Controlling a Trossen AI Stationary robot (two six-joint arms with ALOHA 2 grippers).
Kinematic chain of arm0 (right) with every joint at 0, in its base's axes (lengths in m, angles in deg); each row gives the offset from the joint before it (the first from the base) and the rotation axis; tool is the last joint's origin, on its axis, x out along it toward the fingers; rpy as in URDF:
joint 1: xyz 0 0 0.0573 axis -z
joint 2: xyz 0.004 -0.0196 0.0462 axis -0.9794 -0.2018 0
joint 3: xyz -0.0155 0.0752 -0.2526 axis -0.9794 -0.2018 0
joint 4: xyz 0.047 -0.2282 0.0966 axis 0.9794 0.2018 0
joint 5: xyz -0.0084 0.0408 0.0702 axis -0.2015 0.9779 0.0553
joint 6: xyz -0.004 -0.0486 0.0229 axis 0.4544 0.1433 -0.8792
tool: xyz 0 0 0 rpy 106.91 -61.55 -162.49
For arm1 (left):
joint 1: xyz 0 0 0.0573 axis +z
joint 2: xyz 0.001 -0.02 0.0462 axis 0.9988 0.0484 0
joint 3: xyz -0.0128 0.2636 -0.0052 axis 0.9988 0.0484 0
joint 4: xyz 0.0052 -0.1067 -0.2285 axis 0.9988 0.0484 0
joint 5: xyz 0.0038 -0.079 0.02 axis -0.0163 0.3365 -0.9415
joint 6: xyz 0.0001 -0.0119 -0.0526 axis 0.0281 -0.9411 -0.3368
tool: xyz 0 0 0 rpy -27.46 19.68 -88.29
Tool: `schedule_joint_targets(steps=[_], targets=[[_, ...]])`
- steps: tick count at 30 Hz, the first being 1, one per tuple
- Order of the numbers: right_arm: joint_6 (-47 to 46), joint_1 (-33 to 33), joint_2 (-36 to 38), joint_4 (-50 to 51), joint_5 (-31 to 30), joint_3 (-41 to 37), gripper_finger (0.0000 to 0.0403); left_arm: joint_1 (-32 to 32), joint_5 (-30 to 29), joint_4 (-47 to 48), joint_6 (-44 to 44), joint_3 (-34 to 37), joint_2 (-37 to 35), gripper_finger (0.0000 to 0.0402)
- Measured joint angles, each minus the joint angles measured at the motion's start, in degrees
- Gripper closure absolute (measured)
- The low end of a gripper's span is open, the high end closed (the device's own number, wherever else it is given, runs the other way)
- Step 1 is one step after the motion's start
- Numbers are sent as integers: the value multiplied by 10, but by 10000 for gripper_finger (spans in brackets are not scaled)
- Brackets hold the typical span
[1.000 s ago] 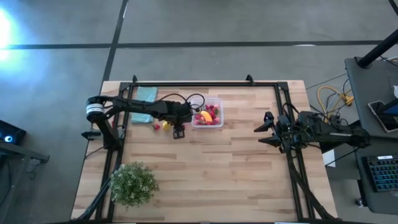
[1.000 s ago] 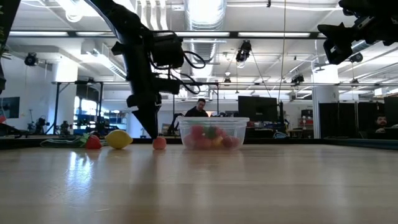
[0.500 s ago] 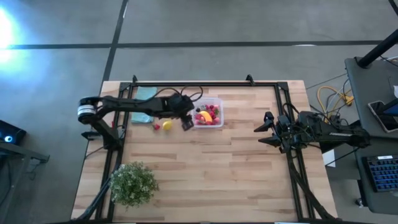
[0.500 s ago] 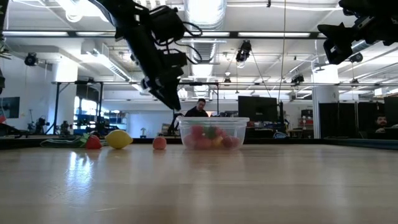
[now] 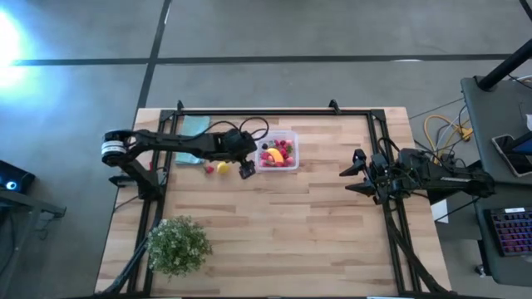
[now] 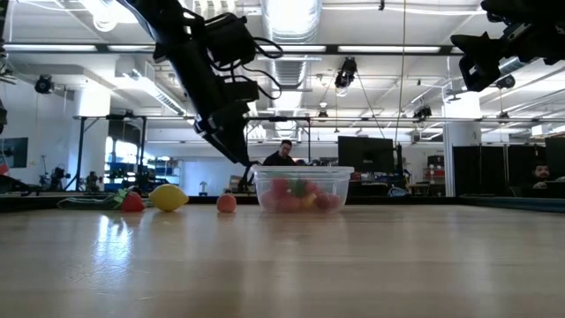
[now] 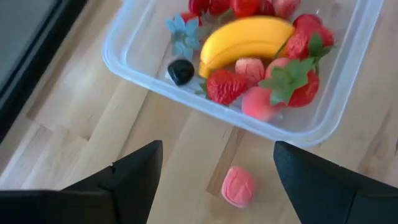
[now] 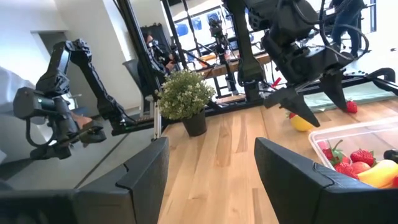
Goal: Pick and placing Produce into tupperware
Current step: Put the pink peach into the transparent bin
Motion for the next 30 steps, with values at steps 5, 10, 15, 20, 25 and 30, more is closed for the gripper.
schedule_joint_targets(steps=[5,10,15,20,25,30], targets=[[0,0,0,0,0,0,174,-3,0,0,0,1,-8,110],[0,0,0,0,0,0,174,-3,0,-1,4,2,-21,110],[0,0,0,0,0,0,174,-3,-27,0,-4,2,-22,111],[0,0,0,0,0,0,174,7,-79,1,-15,2,-20,133],[0,0,0,0,0,0,174,33,-80,-2,-16,6,-19,162],[0,0,0,0,0,0,174,67,-80,-27,-15,8,-7,178]])
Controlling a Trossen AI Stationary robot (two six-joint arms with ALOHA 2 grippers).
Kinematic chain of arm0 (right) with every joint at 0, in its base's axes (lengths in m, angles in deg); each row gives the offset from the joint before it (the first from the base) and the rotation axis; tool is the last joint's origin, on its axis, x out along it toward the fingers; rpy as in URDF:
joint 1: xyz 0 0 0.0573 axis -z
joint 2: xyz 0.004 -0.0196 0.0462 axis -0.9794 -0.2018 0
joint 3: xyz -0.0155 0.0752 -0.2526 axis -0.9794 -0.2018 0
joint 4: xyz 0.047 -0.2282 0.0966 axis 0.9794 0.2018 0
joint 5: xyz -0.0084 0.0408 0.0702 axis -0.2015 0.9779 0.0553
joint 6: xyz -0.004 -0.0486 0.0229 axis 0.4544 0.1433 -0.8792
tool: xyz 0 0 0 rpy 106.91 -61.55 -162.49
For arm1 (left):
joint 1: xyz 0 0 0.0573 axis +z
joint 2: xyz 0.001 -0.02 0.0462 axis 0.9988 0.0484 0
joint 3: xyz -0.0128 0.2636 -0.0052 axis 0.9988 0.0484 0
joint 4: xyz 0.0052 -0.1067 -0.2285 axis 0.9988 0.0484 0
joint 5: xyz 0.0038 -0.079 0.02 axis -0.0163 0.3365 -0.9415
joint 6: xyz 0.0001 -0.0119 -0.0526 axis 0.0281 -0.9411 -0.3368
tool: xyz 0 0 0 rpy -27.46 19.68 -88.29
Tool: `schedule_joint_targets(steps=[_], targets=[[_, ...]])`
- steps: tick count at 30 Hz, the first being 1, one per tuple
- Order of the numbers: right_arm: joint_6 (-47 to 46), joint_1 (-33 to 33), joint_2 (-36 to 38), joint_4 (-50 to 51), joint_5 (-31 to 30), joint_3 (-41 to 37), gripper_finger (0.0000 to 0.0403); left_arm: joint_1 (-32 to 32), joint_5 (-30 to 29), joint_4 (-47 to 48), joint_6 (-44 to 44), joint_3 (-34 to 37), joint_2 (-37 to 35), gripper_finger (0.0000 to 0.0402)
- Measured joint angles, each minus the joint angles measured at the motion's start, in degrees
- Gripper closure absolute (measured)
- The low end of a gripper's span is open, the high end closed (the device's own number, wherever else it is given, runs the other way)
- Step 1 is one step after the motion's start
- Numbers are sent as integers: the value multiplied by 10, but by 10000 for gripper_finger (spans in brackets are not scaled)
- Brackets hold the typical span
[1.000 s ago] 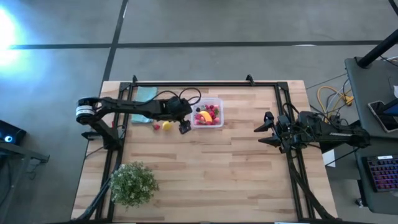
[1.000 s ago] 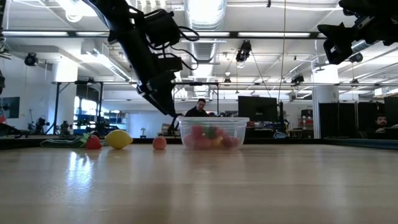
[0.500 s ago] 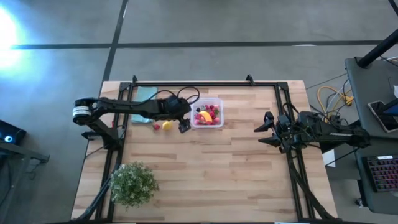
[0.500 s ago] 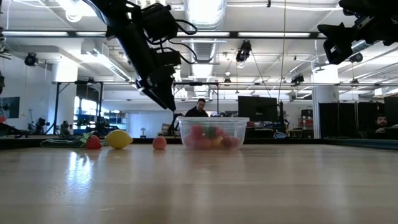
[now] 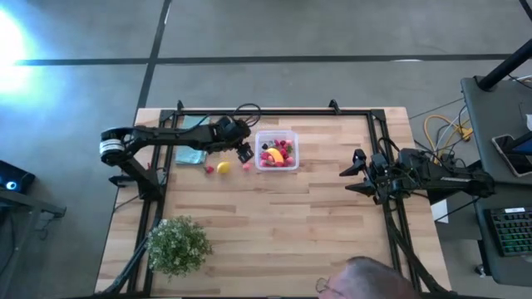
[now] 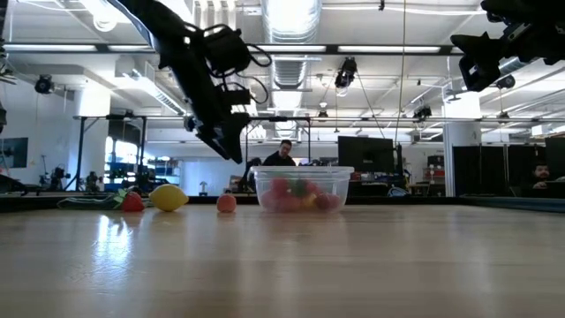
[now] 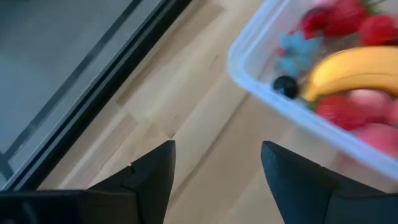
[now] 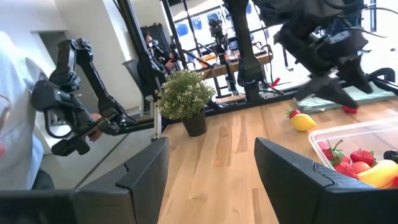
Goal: Pick and placing Produce into tupperware
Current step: Put the pink peach into the transparent bin
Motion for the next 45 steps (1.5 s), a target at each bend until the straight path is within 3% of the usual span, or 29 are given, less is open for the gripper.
schedule_joint_targets(steps=[13,18,22,29,32,37,39,45], targets=[[0,0,0,0,0,0,174,-13,24,-15,0,1,4,183],[0,0,0,0,0,0,174,-29,24,-63,-3,1,-3,183],[0,0,0,0,0,0,174,-37,24,-98,-71,-2,-3,183],[0,0,0,0,0,0,174,-60,25,-77,-194,-1,-2,183],[0,0,0,0,0,0,174,-80,30,-73,-163,-1,-1,183],[0,0,0,0,0,0,174,-105,38,-47,2,-11,-1,183],[0,0,0,0,0,0,174,-105,50,-2,7,-21,-1,183],[0,0,0,0,0,0,174,-56,171,65,-11,-17,-1,183]])
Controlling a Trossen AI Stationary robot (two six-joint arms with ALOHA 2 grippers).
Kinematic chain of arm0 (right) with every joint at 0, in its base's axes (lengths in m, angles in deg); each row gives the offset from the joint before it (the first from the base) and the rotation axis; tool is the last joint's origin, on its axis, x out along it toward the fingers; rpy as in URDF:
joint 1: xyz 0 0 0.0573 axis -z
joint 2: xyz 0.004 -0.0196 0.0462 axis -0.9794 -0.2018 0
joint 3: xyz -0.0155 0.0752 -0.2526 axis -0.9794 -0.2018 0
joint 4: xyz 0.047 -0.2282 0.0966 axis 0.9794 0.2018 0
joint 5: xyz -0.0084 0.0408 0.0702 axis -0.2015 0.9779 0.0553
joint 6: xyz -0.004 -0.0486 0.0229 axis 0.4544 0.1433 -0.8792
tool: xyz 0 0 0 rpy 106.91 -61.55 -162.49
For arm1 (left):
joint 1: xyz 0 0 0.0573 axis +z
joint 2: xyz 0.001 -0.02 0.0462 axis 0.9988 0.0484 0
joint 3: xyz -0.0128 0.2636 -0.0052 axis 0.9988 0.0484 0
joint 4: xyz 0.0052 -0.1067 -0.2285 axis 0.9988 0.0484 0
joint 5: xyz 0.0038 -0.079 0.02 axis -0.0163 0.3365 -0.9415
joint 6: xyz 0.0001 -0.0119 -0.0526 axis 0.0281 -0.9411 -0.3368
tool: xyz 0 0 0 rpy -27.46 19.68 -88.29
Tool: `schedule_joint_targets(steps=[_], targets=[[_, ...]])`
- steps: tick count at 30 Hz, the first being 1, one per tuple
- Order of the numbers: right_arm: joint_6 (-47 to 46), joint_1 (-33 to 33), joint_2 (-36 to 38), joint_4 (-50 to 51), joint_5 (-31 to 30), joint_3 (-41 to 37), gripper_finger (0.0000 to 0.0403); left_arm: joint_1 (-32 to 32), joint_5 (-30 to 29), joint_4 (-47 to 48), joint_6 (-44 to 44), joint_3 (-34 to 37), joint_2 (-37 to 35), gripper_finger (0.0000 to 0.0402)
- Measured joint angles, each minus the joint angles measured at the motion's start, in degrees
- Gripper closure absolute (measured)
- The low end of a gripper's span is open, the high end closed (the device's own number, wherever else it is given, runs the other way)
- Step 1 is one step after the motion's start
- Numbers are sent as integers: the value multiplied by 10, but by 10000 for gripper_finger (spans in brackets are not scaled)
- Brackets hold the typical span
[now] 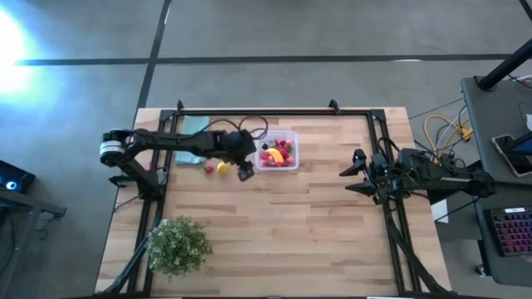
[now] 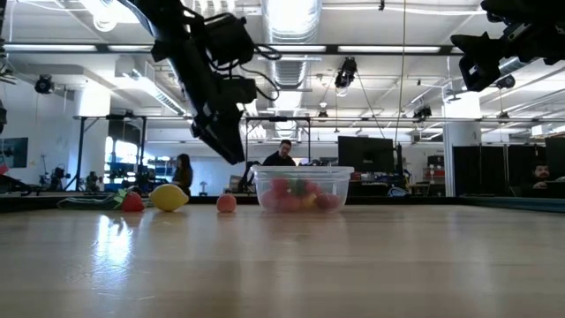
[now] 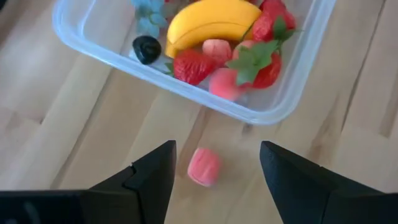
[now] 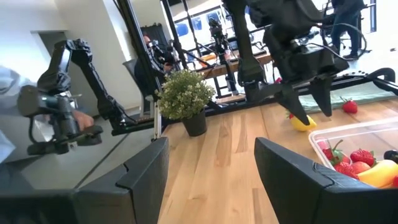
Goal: Pick and placing Produce into tupperware
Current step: Put the pink peach into the transparent bin
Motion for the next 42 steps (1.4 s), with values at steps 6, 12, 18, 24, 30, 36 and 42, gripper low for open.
schedule_joint_targets(steps=[6,12,18,24,30,36,42], targets=[[0,0,0,0,0,0,174,56,103,12,96,5,3,183],[0,0,0,0,0,0,174,64,117,11,199,15,11,183],[0,0,0,0,0,0,174,61,117,22,209,19,45,183],[0,0,0,0,0,0,174,61,114,22,208,19,54,183],[0,0,0,0,0,0,174,61,114,15,212,29,61,183],[0,0,0,0,0,0,174,51,113,-31,211,50,74,183],[0,0,0,0,0,0,174,47,97,-65,208,53,74,183]])
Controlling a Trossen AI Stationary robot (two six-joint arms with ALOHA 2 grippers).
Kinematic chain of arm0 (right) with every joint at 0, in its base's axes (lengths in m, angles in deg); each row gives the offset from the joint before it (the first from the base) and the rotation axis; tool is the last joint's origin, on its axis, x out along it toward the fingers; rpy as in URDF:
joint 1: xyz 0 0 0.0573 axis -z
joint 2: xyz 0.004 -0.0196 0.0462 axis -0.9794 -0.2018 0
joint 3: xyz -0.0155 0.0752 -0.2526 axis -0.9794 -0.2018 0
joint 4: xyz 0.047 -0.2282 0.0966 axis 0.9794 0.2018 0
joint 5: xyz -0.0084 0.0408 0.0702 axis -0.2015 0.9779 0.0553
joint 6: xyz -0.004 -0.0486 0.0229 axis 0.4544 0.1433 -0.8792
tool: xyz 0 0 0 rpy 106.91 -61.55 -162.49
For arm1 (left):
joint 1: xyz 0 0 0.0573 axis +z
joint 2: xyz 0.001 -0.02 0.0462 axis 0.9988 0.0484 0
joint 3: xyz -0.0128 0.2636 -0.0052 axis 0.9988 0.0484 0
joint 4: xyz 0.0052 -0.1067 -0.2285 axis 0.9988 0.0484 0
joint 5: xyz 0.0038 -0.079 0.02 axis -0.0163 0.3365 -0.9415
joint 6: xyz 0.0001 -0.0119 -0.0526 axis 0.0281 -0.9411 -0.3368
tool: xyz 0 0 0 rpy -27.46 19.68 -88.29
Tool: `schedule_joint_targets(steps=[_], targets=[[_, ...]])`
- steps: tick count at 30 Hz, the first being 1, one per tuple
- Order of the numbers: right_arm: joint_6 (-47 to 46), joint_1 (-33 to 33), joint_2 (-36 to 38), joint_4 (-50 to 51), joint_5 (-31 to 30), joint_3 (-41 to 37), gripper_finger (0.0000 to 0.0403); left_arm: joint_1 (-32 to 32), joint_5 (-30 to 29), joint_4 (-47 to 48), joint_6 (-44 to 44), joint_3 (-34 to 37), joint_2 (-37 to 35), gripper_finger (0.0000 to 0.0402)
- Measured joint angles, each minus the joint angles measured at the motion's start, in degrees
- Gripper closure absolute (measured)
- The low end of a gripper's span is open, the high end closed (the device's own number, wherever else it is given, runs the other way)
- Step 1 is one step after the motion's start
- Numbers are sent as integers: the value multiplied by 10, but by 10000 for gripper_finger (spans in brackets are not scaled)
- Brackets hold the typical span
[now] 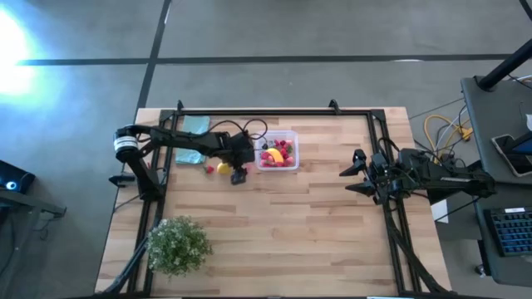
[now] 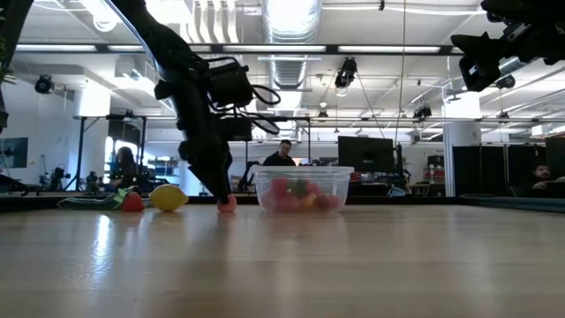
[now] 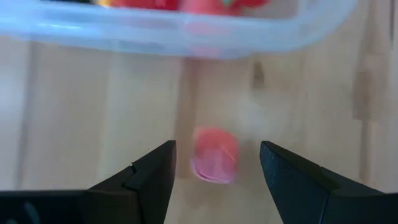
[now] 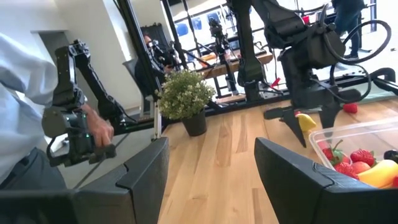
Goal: Pick and placing Produce into tupperware
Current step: Put the pink peach into the transparent bin
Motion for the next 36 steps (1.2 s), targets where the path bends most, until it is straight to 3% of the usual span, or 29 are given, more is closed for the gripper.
schedule_joint_targets(steps=[17,28,36], targets=[[0,0,0,0,0,0,174,-1,-26,-37,15,24,3,186],[0,0,0,0,0,0,174,-2,-25,-63,14,37,3,288],[0,0,0,0,0,0,174,-4,-28,-58,-22,13,-25,322]])
